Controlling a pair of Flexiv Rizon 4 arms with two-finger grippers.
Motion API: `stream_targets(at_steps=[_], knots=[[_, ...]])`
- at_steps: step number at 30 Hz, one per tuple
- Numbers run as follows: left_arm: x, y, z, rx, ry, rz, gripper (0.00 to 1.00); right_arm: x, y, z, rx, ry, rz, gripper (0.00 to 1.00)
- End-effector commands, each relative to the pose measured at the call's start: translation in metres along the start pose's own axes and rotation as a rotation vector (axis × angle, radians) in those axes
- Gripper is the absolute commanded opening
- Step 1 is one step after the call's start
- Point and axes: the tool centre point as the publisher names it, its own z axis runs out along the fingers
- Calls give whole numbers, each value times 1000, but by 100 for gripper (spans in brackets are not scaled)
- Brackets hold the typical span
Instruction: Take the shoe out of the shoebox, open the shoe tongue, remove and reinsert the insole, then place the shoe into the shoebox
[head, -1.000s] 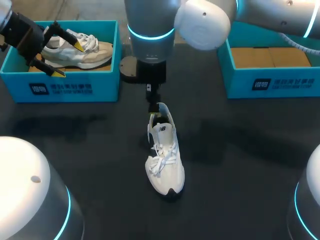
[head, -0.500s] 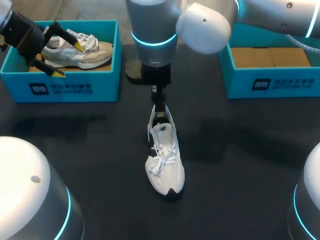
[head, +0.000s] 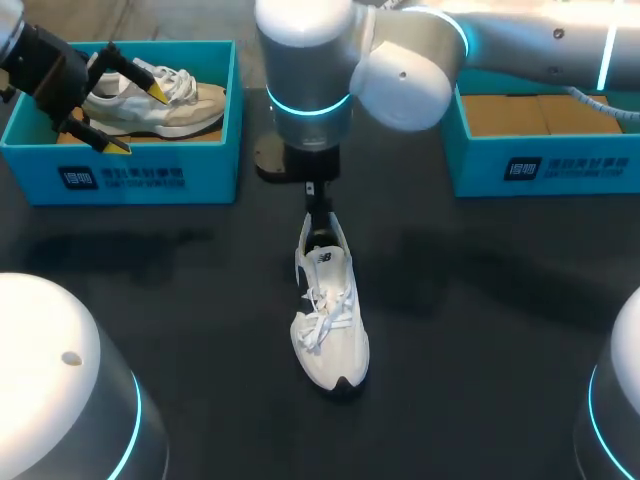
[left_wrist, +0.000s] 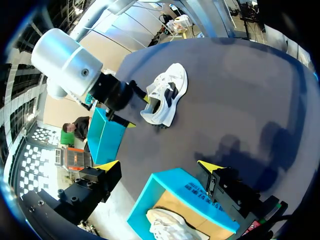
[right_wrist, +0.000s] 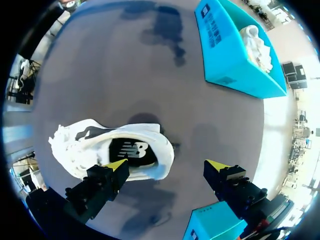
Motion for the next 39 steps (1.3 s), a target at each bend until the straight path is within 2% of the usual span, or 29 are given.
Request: stream_targets(at_steps=[1, 8, 16, 18, 19, 21, 22, 23, 34, 39], knots=[[0, 0, 0, -2, 3, 0, 100, -7, 6, 25, 8, 15, -5, 100], [0, 0, 0, -2, 3, 0, 100, -8, 2, 51, 11, 38, 2, 100], [0, 0, 0, -2, 3, 0, 100, -7, -4, 61, 17, 53, 10, 100], [0, 0, 0, -2, 3, 0, 100, -7, -5, 62, 18, 55, 12, 58], [0, 0, 0, -2, 3, 0, 100, -7, -6, 62, 18, 55, 13, 44], [0, 0, 0, -2, 3, 0, 100, -7, -6, 63, 21, 58, 11, 27], [0, 0, 0, -2, 3, 0, 100, -7, -6, 63, 26, 60, 8, 9], [0, 0, 0, -2, 3, 0, 100, -6, -6, 64, 27, 60, 8, 0], [0, 0, 0, -2, 3, 0, 100, -3, -7, 69, 40, 70, 16, 0], [0, 0, 0, -2, 3, 0, 100, -1, -8, 65, 43, 81, 39, 0]])
